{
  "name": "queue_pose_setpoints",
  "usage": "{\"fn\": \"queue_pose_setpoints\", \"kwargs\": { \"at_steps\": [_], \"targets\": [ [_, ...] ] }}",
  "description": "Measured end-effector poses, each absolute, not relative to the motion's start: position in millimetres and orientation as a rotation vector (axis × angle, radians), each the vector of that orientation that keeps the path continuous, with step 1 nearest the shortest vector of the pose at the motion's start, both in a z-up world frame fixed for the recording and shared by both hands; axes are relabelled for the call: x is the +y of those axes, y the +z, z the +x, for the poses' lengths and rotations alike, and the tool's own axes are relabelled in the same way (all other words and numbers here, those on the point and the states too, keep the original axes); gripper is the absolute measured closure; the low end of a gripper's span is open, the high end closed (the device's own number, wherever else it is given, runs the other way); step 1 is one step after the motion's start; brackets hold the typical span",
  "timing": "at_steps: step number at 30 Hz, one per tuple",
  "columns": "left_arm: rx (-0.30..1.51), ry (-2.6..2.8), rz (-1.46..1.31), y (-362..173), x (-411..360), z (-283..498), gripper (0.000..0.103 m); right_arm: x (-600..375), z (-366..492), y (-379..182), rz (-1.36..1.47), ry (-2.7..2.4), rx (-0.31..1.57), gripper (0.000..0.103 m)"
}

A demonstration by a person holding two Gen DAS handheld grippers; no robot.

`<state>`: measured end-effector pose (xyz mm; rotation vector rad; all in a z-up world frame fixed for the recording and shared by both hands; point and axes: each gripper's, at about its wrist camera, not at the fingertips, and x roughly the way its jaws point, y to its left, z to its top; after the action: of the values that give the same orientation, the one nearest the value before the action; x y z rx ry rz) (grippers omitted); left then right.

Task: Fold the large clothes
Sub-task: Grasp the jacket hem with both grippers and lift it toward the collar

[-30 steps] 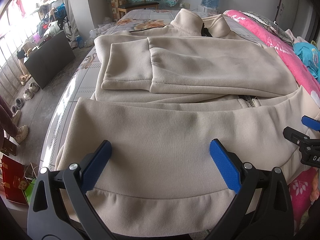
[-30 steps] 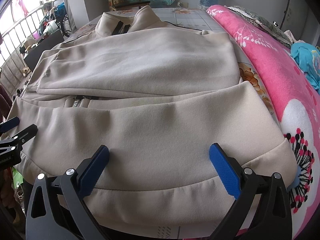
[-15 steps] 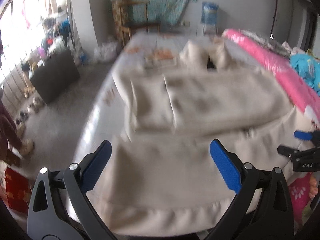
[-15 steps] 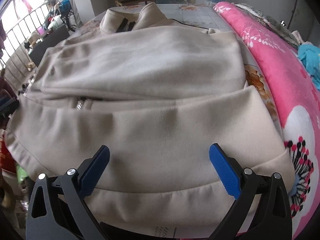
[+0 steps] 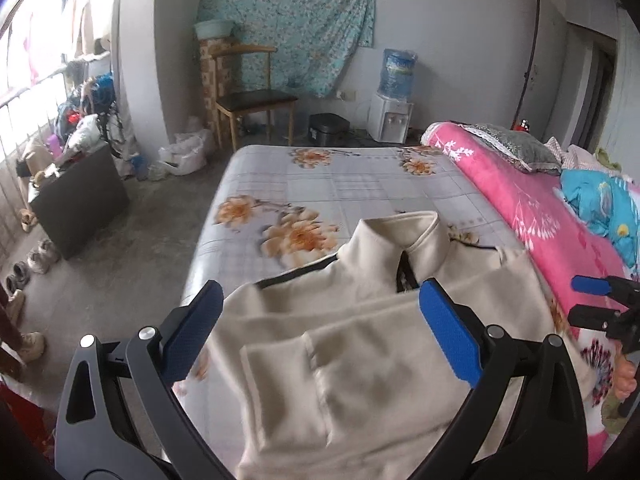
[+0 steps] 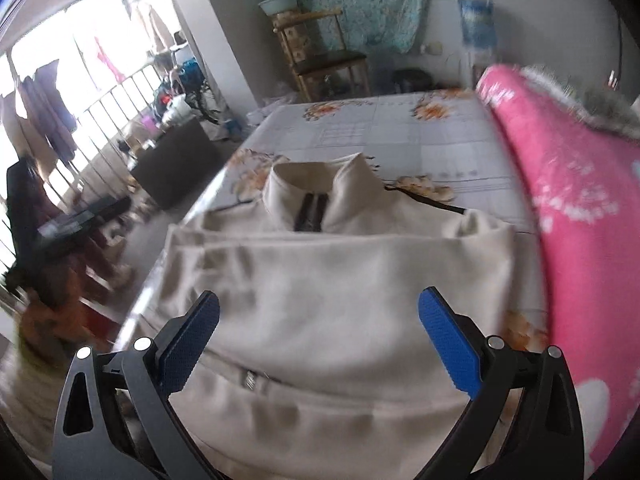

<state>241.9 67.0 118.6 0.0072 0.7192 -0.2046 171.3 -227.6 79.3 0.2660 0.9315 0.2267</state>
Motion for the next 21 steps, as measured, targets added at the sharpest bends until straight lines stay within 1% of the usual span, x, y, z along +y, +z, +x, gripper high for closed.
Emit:
{"fn": "queue_pose_setpoints", "kwargs": {
  "at_steps": [6, 14, 21],
  "targets": [
    [0.789, -0.218, 0.030, 96, 35, 309, 0.008, -243, 246, 67, 0.321, 0.190, 1.022, 0.006],
    [0.905, -0.194, 0.036, 47, -7, 390, 0.008, -253, 341, 27, 0.341, 0.124, 1.114, 0.006],
    [0.984, -0.163, 0.104, 9, -26, 422, 0.008, -246, 396, -6, 0.311, 0.089, 1.168, 0.006]
  ]
}}
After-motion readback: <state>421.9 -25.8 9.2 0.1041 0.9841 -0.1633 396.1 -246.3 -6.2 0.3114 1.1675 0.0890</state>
